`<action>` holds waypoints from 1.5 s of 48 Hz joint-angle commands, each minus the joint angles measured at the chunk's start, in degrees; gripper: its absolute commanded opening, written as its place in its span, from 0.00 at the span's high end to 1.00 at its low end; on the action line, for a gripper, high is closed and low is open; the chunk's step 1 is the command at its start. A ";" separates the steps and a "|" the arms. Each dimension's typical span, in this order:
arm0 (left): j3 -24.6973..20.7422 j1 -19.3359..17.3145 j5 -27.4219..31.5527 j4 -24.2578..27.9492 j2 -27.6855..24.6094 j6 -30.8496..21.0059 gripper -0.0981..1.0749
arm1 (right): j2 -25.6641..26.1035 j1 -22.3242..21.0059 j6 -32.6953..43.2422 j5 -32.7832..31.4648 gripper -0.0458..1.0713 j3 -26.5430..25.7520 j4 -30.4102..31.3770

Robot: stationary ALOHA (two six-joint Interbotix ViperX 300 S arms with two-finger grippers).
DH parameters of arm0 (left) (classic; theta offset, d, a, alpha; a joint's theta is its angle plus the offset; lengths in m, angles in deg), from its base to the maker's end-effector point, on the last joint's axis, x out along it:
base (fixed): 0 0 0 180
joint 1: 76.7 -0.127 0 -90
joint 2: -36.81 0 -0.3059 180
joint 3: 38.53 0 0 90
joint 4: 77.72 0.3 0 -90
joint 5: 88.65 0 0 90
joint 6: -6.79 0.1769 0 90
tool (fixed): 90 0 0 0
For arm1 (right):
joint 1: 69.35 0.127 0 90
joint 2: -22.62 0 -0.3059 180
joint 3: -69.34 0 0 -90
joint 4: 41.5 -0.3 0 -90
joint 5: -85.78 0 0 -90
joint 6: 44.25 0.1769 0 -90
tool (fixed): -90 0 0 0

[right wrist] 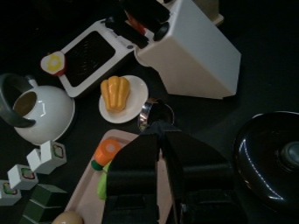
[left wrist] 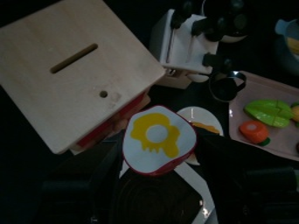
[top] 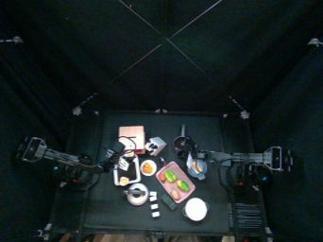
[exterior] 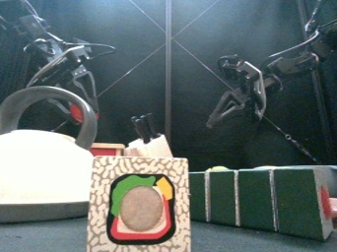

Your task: Place apple half on drawer

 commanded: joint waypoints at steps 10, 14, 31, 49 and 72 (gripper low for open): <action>-1.05 -2.81 -0.62 2.55 1.67 0.09 0.22 | 0.53 -0.35 0.00 0.09 0.63 -0.26 -0.09; -1.05 -3.87 -0.70 3.43 1.67 0.00 0.22 | 0.35 -0.44 0.00 0.09 0.63 -0.26 0.00; -1.14 -9.93 -2.55 8.88 1.67 0.09 0.22 | 0.09 -0.62 0.09 0.09 0.63 -0.26 0.00; -0.09 -20.83 -11.95 10.90 1.67 0.00 0.22 | -1.49 -1.05 0.09 0.09 0.63 -0.79 0.00; 0.70 -28.12 -18.19 13.18 -0.79 0.09 0.22 | -2.11 -1.23 0.00 0.09 0.63 -1.49 0.00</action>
